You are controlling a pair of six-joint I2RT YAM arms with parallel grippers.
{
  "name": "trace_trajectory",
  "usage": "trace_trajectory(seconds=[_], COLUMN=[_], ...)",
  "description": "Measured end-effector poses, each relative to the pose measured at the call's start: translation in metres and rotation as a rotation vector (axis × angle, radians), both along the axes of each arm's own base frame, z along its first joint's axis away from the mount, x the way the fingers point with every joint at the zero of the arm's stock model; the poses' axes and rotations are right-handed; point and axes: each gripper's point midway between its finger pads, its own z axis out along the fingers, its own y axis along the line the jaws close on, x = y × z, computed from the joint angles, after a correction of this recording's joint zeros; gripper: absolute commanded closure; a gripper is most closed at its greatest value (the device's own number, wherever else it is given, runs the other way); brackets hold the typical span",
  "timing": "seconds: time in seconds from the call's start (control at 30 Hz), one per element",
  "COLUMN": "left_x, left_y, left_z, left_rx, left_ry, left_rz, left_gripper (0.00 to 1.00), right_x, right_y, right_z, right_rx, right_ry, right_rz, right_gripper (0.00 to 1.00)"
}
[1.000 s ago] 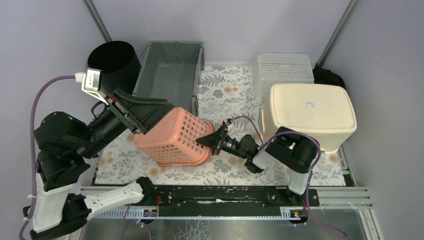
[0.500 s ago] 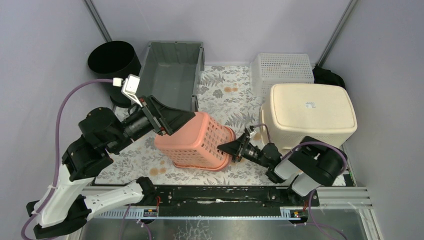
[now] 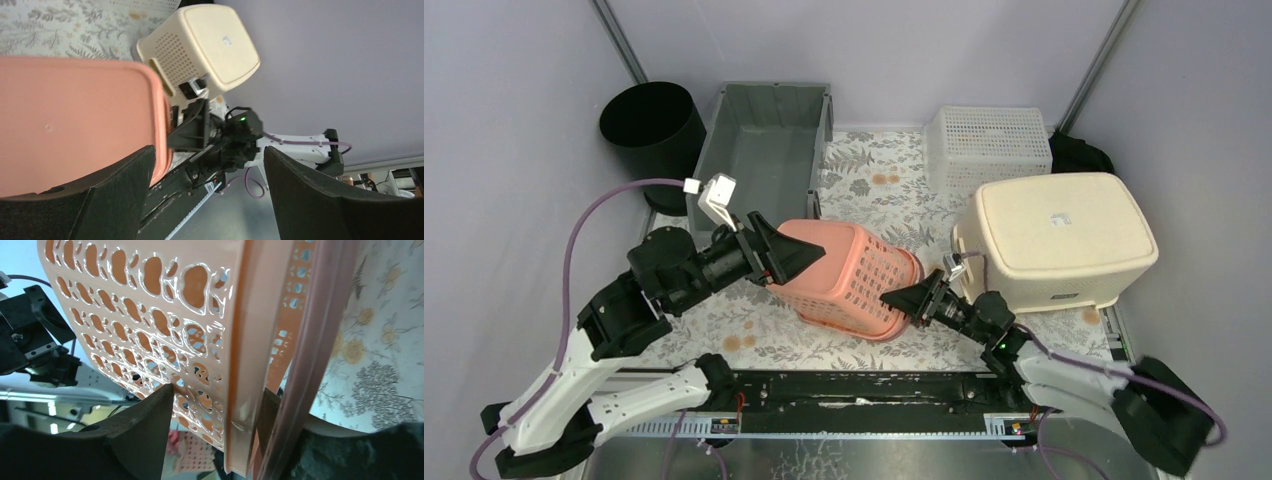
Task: Turn the large container upside down
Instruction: Turn the container upside down at the center of the board.
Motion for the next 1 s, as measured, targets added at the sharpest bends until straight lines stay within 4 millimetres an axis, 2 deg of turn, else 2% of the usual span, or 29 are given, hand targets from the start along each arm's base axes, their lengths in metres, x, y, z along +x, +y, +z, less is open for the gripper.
trace_trajectory(seconds=[0.13, 0.23, 0.33, 0.43, 0.63, 0.77, 1.0], left_x=[0.000, 0.001, 0.001, 0.002, 0.005, 0.006, 0.011], left_y=[-0.003, -0.006, -0.009, -0.012, -0.016, -0.019, -0.029], left_z=[-0.026, -0.043, -0.053, -0.057, -0.059, -0.061, -0.066], left_rx=[0.027, 0.046, 0.060, 0.067, 0.069, 0.070, 0.075], left_ry=[0.047, 0.082, 0.102, 0.112, 0.113, 0.114, 0.122], left_rz=[-0.001, -0.006, -0.011, -0.018, -0.021, -0.022, -0.039], left_gripper=[0.13, 0.13, 0.13, 0.13, 0.13, 0.13, 0.13], right_x=[0.005, 0.017, 0.027, 0.032, 0.028, 0.020, 0.019], right_y=[-0.011, -0.019, -0.021, -0.013, 0.002, 0.008, 0.011], right_z=[0.002, 0.000, -0.006, -0.011, -0.020, -0.028, -0.036], right_rx=[-0.097, -0.193, -0.280, -0.330, -0.392, -0.459, -0.500], right_ry=[-0.024, -0.036, -0.036, -0.030, -0.018, -0.013, -0.036], right_rz=[-0.064, -0.126, -0.148, -0.125, -0.026, 0.058, 0.101], right_gripper=[0.29, 0.22, 0.16, 0.14, 0.00, 0.01, 0.00])
